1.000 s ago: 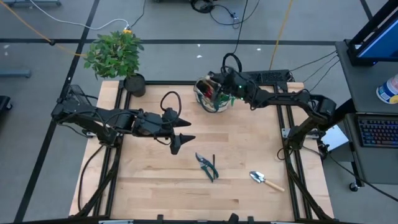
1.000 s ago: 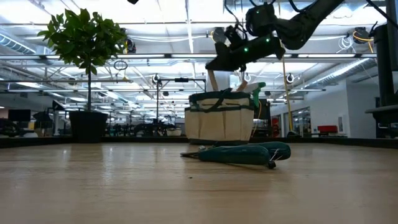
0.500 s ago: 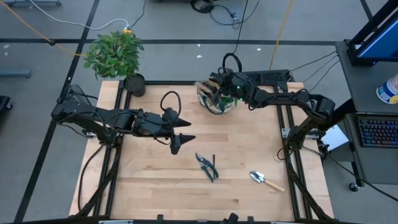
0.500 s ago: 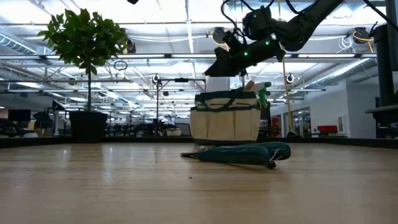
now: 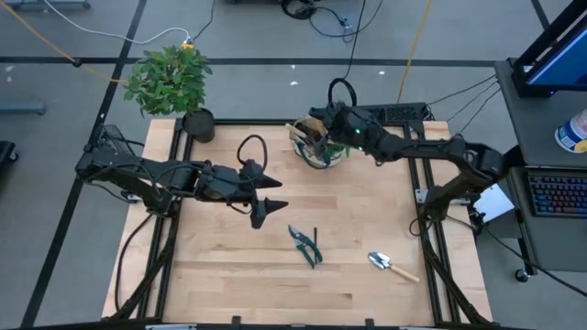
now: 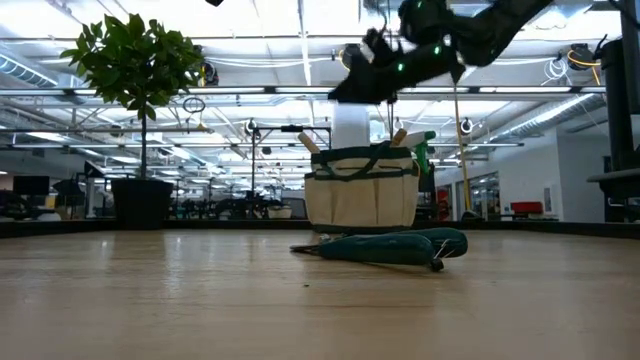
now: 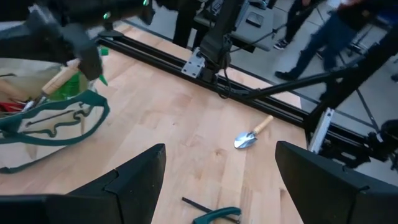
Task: Pick & Place Garden tools in Gardening bag
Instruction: Put the trowel into the gardening bag
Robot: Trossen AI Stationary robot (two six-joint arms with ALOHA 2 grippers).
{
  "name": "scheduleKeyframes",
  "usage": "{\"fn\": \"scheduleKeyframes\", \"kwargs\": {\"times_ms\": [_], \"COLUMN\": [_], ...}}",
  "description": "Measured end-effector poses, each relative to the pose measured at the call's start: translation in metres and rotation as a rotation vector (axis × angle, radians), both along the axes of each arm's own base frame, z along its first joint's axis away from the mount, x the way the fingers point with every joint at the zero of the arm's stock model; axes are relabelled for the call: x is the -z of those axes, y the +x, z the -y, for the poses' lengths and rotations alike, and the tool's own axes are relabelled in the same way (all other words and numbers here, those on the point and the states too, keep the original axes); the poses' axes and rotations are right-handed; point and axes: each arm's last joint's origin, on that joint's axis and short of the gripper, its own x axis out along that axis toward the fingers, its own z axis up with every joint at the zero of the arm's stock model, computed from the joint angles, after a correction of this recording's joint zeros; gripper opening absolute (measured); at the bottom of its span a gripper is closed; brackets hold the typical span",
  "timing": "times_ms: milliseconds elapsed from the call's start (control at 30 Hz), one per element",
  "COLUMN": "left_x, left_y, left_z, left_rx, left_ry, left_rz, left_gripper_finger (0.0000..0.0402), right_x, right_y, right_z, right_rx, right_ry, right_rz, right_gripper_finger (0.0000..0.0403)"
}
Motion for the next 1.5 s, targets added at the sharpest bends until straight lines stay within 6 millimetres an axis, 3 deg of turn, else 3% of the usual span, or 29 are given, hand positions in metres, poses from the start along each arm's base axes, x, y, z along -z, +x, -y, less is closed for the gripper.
{"fn": "scheduleKeyframes", "kwargs": {"times_ms": [167,333,500,667,833,1133,1300,1500], "left_x": [0.001,0.003,0.003,0.003,0.003,0.002,0.001,0.001], "left_y": [0.0,-0.003,-0.004,-0.006,-0.007,-0.007,-0.006,-0.006], "left_z": [0.001,0.007,0.015,0.021,0.025,0.025,0.024,0.023], "left_rx": [0.031,0.059,0.096,0.121,0.133,0.133,0.118,0.099], "left_ry": [-0.005,0.016,0.032,0.042,0.041,0.043,0.048,0.056], "left_rz": [-0.011,-0.038,-0.039,-0.039,-0.037,-0.03,-0.02,-0.018], "left_gripper_finger": [0.0306,0.0306,0.0306,0.0306,0.0306,0.0306,0.0305,0.0306], "right_x": [-0.033,-0.058,-0.067,-0.059,-0.04,-0.01,-0.004,-0.002], "right_y": [-0.012,-0.04,-0.078,-0.112,-0.136,-0.156,-0.163,-0.169], "right_z": [-0.044,-0.102,-0.151,-0.186,-0.209,-0.239,-0.249,-0.256], "right_rx": [-0.123,-0.301,-0.465,-0.554,-0.528,-0.451,-0.369,-0.285], "right_ry": [-0.076,-0.099,0.005,0.206,0.366,0.658,0.83,0.912], "right_rz": [-0.011,-0.098,-0.187,-0.352,-0.589,-0.986,-1.107,-1.124], "right_gripper_finger": [0.0221,0.0216,0.0216,0.0215,0.0217,0.0215,0.0212,0.0212]}}
